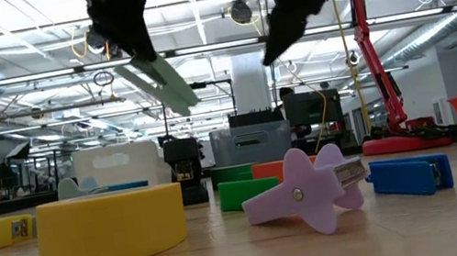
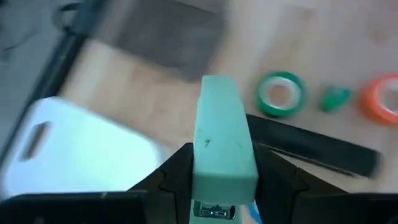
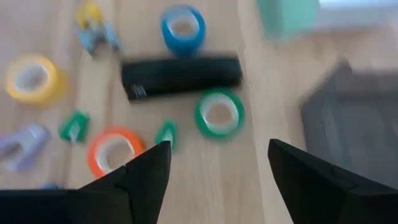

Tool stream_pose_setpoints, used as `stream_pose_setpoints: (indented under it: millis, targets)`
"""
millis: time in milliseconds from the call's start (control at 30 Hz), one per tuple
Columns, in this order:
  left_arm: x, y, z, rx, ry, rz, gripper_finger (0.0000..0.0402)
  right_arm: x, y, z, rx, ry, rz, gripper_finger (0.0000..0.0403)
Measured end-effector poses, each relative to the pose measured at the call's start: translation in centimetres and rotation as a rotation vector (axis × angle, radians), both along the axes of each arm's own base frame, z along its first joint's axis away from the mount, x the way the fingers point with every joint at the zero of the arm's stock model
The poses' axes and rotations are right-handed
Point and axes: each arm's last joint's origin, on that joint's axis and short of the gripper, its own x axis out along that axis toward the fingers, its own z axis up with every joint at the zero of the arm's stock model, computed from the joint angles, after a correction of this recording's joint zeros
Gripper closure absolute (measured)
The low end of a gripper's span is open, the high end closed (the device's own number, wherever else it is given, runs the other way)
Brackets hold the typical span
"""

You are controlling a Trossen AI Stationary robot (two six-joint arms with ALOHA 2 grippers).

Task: Pick and place Stapler, Stapler remover, tape
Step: Put the light blue stapler into the white bin

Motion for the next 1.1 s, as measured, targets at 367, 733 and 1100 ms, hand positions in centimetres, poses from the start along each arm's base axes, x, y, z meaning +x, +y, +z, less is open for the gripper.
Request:
stream_pose_setpoints:
  millis: [367, 733, 1100]
  targets:
    - [-3.7, 4.0, 1.4, 0.216, -0.085, 0.551, 0.0272, -2.8, -0.2, -3.3, 0.009, 0.286, -0.039, 0.0156]
    - [-3.6, 7.5, -3.7, 0.147, -0.246, 0.812, 0.0272, -5.3, -0.2, -6.5, 0.033, 0.385, -0.093, 0.0158]
    - [-4.4, 9.0, -9.1, 0.131, -0.303, 0.932, 0.0272, -5.0, -0.2, -6.2, 0.04, 0.336, -0.099, 0.016]
